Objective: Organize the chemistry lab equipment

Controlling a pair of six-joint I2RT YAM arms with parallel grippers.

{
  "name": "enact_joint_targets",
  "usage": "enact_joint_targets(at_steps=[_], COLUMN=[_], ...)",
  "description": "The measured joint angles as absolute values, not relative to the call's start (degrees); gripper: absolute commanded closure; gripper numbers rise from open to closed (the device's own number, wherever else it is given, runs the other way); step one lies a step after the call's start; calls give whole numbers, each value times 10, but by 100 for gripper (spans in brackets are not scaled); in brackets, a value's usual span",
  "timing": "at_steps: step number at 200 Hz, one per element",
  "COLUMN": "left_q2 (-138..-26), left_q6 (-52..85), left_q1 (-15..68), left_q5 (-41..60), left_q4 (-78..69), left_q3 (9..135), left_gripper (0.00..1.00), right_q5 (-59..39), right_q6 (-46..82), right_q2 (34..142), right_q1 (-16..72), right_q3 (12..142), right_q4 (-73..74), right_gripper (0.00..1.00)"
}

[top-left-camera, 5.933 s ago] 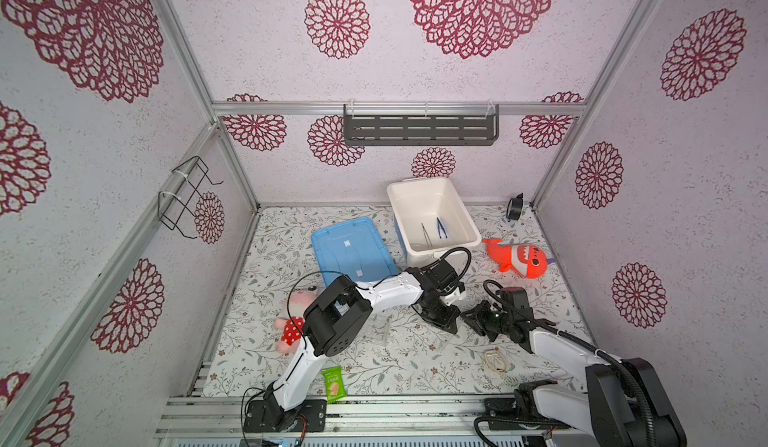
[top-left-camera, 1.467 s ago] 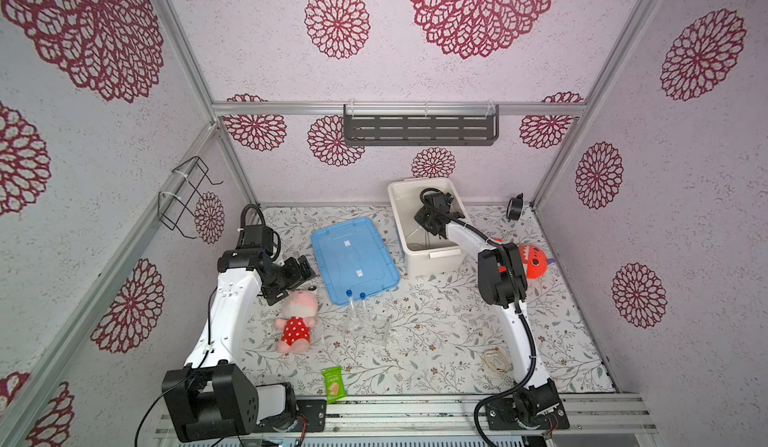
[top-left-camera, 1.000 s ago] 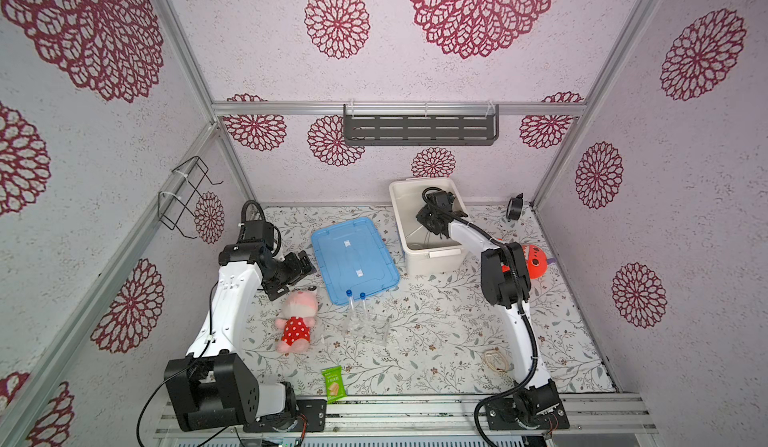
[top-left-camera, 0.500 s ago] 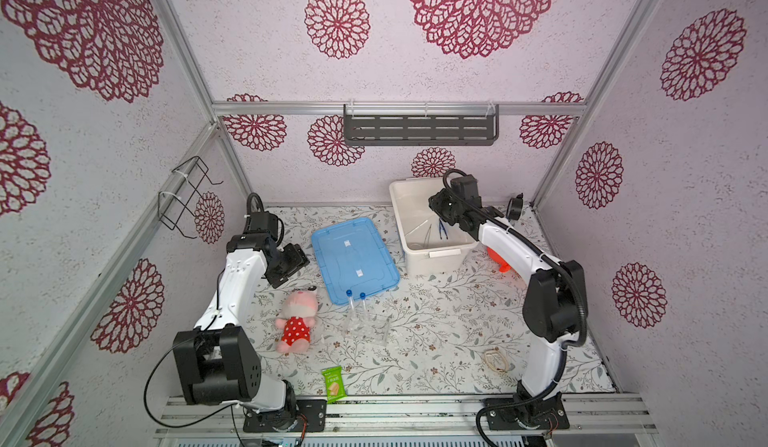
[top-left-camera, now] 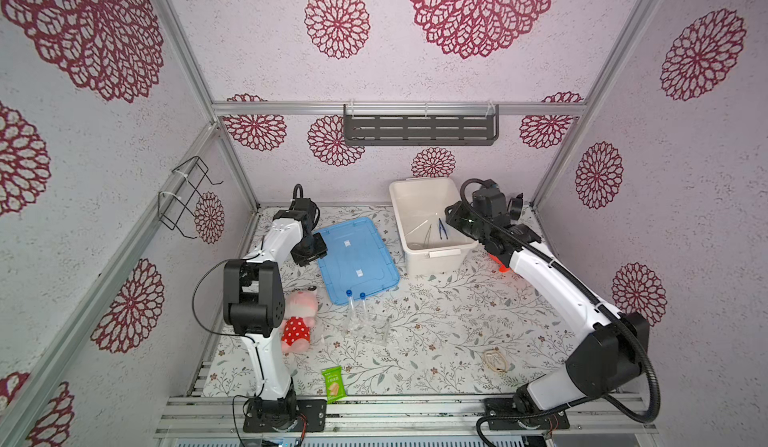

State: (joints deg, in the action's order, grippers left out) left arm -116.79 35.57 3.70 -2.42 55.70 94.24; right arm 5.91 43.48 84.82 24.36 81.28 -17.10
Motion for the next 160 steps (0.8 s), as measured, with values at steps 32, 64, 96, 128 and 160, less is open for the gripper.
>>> enact_joint_targets(at_steps=[32,64,96,128,160], left_q2=[-1232,-1261,-1270,-1286,-1291], left_q6=[342,326,315,310,306], left_q1=[35,32,28,24,23], left_q5=[-35,-35,-33,-29,-25], left_q4=[541,535,517,509,490], left_q3=[960,986,1006,1007,1000], left_gripper=[58,65,73,77,81], right_q5=[81,88,88,88,88], right_q6=[402,398,397,396,397], right_q2=[821,820,820,828,829], right_q1=[241,241,241,241,241], right_q3=[813,800,797,808,809], right_q4=[-189,-197,-205,-208,-208], right_gripper=[58,58,57,57,57])
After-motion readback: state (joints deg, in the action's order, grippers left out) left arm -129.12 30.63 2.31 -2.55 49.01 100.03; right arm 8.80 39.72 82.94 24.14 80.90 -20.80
